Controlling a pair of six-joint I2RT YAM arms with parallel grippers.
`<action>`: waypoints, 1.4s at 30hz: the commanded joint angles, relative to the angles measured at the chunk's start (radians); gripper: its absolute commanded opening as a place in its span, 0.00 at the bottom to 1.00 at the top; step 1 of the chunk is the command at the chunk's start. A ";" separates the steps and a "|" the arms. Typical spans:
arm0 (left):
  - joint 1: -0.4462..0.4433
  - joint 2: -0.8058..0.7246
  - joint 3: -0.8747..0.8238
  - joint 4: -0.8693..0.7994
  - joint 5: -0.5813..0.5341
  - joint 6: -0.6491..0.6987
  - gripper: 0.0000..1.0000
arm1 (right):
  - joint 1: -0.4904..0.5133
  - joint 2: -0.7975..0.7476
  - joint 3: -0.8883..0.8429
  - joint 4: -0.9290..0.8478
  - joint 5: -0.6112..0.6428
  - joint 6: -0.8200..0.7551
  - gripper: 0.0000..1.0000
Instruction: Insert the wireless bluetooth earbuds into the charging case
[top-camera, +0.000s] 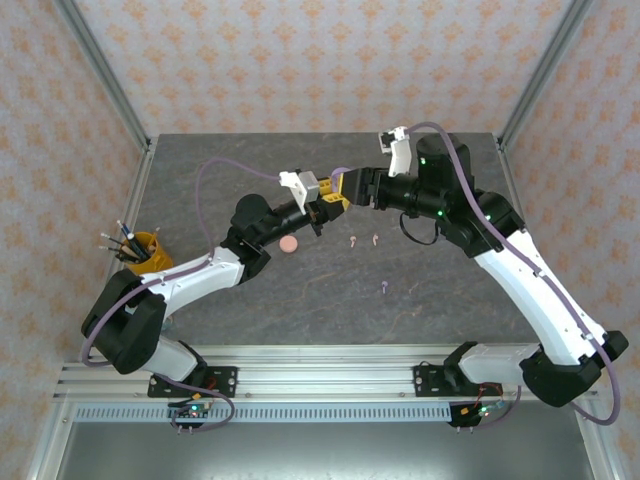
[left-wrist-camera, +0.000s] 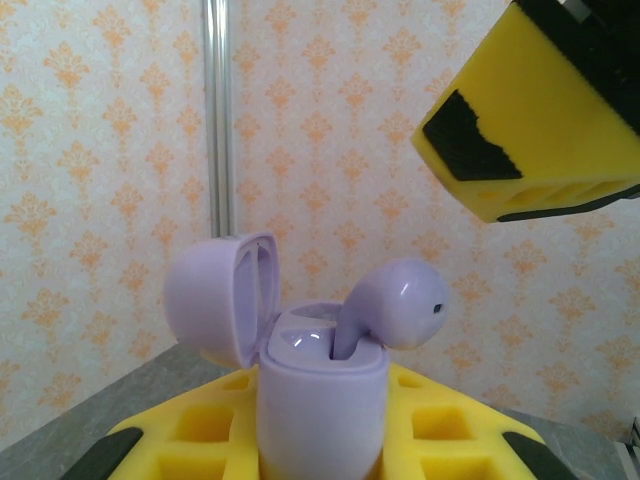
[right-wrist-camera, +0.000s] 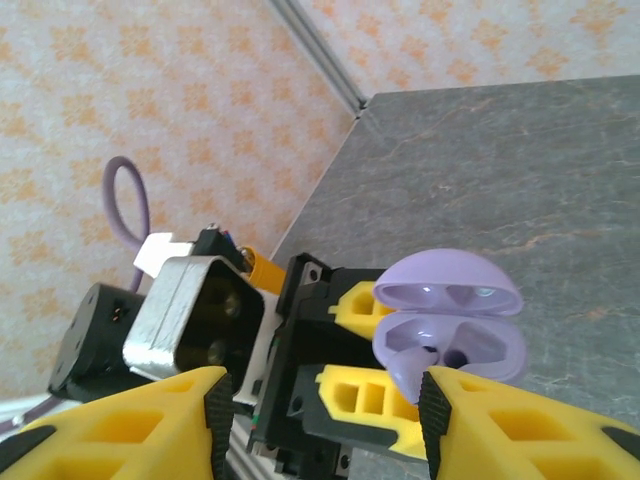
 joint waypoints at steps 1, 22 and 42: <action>-0.001 0.001 0.033 0.020 -0.001 -0.002 0.00 | 0.004 0.008 0.004 -0.006 0.045 0.028 0.54; -0.001 0.009 0.051 0.009 -0.004 0.004 0.00 | 0.004 0.049 -0.016 0.050 -0.110 0.096 0.50; -0.001 -0.012 -0.004 0.030 -0.041 0.019 0.00 | -0.025 -0.130 -0.090 -0.019 0.242 0.161 0.50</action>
